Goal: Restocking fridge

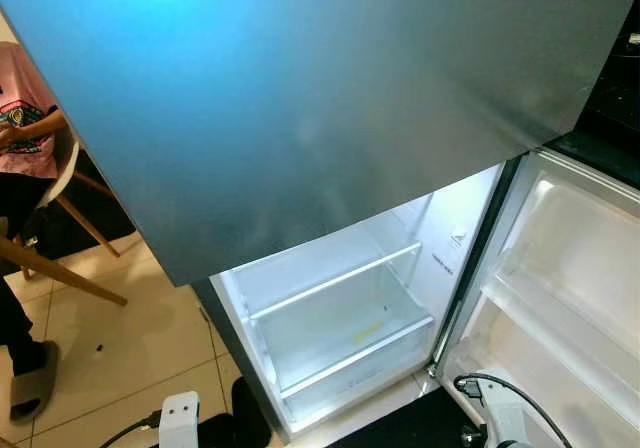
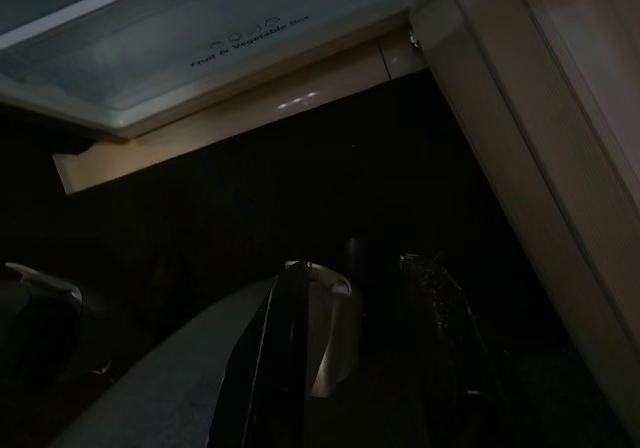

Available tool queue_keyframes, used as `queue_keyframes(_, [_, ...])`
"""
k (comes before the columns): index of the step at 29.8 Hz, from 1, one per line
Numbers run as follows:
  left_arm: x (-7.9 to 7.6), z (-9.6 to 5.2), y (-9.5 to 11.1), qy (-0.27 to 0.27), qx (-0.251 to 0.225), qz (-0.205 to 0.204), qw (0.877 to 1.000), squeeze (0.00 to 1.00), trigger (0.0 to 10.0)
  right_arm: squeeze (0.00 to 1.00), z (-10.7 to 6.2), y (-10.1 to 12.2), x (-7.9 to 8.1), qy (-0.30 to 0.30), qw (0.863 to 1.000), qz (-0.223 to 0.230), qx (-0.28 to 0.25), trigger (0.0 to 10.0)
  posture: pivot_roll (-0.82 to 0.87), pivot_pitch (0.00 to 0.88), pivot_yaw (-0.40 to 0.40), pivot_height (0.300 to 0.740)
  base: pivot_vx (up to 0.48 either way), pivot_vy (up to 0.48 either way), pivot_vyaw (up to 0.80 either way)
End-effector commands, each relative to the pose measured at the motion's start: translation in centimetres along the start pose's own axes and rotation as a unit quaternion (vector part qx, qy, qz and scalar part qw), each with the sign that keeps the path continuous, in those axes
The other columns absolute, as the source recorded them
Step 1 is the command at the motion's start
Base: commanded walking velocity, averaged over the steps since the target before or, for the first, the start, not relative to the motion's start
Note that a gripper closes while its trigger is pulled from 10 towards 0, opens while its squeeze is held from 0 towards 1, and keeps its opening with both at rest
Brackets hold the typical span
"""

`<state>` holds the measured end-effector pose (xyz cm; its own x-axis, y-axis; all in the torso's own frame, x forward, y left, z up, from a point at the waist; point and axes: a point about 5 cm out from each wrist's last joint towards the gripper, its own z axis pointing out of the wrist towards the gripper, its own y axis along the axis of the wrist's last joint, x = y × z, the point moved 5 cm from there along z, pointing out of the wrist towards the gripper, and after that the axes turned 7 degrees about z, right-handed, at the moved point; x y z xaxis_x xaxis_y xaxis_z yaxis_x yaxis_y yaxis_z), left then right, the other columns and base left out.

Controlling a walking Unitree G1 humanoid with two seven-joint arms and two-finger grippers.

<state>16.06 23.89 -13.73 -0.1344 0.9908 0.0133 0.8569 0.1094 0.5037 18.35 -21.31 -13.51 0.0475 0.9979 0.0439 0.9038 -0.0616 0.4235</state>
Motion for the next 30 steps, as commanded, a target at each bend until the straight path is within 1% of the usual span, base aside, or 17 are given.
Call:
queue_keyframes(1, [-0.3,0.0,-0.6,0.0,0.01,-0.007,1.0,0.0,10.0,0.0,0.0,0.2,0.1,0.0,1.0,-0.008,0.0,10.0,-0.02,0.0,0.012,0.74,0.0,0.0,0.0])
queue_keyframes(2, [-0.5,-0.1,-1.2,0.0,0.016,-0.008,1.0,0.0,10.0,0.0,0.0,0.1,0.0,-0.001,1.0,-0.011,0.001,10.0,-0.02,0.0,0.012,0.74,0.0,0.0,0.0])
queue_keyframes(3, [-0.8,-0.3,-2.6,-0.001,0.035,-0.008,0.999,0.0,10.0,0.0,-0.1,0.0,-0.4,-0.005,1.0,-0.013,0.004,10.0,-0.02,0.0,0.012,0.74,-0.24,0.0,0.0])
queue_keyframes(5, [-0.8,-0.3,-2.6,-0.001,0.035,-0.008,0.999,0.0,10.0,0.0,-0.1,0.0,-0.4,-0.005,1.0,-0.013,0.004,10.0,-0.02,0.0,0.012,0.74,-0.24,0.0,0.0])
queue_keyframes(6, [-0.8,-0.4,-3.2,0.0,0.042,-0.006,0.999,0.0,10.0,0.0,-0.1,-0.2,-0.5,-0.007,1.0,-0.014,0.005,10.0,-0.02,0.0,0.012,0.74,-0.24,0.0,0.0])
queue_keyframes(7, [-0.8,-0.4,-3.2,0.0,0.042,-0.006,0.999,0.0,10.0,0.0,-0.1,-0.2,-0.5,-0.007,1.0,-0.014,0.005,10.0,-0.02,0.0,0.012,0.74,-0.24,0.0,0.0])
queue_keyframes(10, [-0.7,-0.6,-4.2,0.001,0.052,-0.008,0.999,0.0,10.0,0.0,-0.2,-0.8,-0.7,-0.009,1.0,-0.014,0.013,10.0,-0.01,0.0,0.011,0.74,-0.255,0.0,0.0])
queue_keyframes(17, [-0.1,-0.8,-4.2,0.006,0.053,-0.007,0.999,0.0,10.0,0.0,-0.1,-1.5,-0.3,-0.005,0.999,-0.023,0.022,10.0,-0.01,0.0,0.018,0.74,-0.274,0.0,0.0])
queue_keyframes(23, [0.3,-0.8,-4.1,0.008,0.053,-0.004,0.999,0.0,10.0,0.0,-0.1,-1.7,-0.3,-0.005,0.999,-0.028,0.027,10.0,0.0,0.0,0.017,0.74,-0.283,0.0,0.0])
queue_keyframes(27, [0.3,-0.8,-4.0,0.008,0.052,-0.005,0.999,0.0,10.0,0.0,-0.1,-1.7,-0.3,-0.006,0.999,-0.028,0.027,10.0,0.0,0.0,0.016,0.74,-0.283,0.0,0.0])
queue_keyframes(30, [-0.2,-0.7,-4.0,0.004,0.052,-0.006,0.999,0.0,10.0,0.0,-0.1,-1.1,-0.6,-0.011,0.999,-0.027,0.02,10.0,-0.01,0.0,0.014,0.74,-0.282,0.0,0.0])
